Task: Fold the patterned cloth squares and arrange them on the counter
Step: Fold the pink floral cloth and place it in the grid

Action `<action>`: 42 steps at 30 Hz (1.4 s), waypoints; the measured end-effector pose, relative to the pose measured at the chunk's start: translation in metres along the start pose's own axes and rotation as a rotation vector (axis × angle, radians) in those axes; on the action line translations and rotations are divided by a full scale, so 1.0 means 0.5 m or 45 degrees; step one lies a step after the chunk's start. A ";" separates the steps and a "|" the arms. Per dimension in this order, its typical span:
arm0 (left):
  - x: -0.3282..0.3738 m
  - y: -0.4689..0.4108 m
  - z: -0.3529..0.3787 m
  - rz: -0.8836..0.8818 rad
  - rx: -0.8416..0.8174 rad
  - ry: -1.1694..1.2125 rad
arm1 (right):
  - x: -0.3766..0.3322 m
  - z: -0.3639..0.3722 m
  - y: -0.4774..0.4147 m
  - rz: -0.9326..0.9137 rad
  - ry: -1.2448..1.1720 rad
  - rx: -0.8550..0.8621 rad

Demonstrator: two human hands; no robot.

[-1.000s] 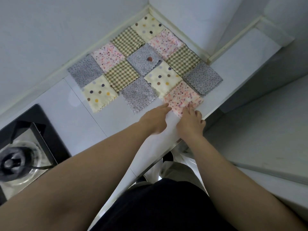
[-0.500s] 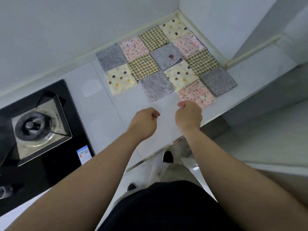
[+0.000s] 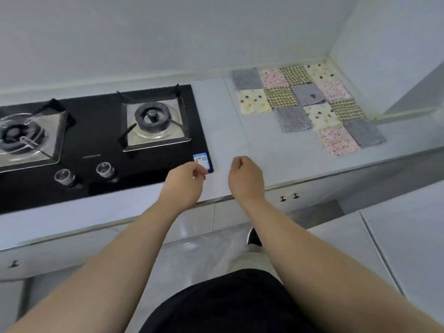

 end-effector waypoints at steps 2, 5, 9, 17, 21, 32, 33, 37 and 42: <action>-0.046 0.080 -0.073 -0.059 0.097 0.013 | -0.026 0.057 0.084 -0.080 0.033 -0.054; -0.120 0.202 -0.185 -0.149 0.261 0.021 | -0.079 0.155 0.212 -0.226 0.095 -0.170; -0.192 0.317 -0.289 -0.287 0.475 0.094 | -0.137 0.257 0.340 -0.377 0.194 -0.330; -0.352 0.553 -0.468 -0.591 0.927 0.224 | -0.229 0.493 0.581 -0.668 0.398 -0.710; -0.453 0.634 -0.556 -0.731 1.117 0.281 | -0.275 0.629 0.670 -0.777 0.503 -0.866; -0.727 0.720 -0.851 -0.940 1.187 0.221 | -0.521 1.007 0.880 -0.849 0.563 -1.113; -0.745 0.720 -0.879 -0.943 1.188 0.207 | -0.546 1.031 0.892 -0.873 0.571 -1.107; -0.801 0.704 -0.965 -0.926 1.239 0.217 | -0.625 1.097 0.922 -0.906 0.567 -1.081; -0.854 0.698 -1.031 -0.894 1.221 0.215 | -0.669 1.154 0.938 -0.900 0.610 -1.078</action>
Point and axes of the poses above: each hand's wrist, its own y-axis away from the middle knuckle, its own z-axis out of the palm, x = y × z, the point moved 2 cm from there along -y, towards the middle knuckle, and after that the axes turned 15 degrees about z, right-handed, at the moved point
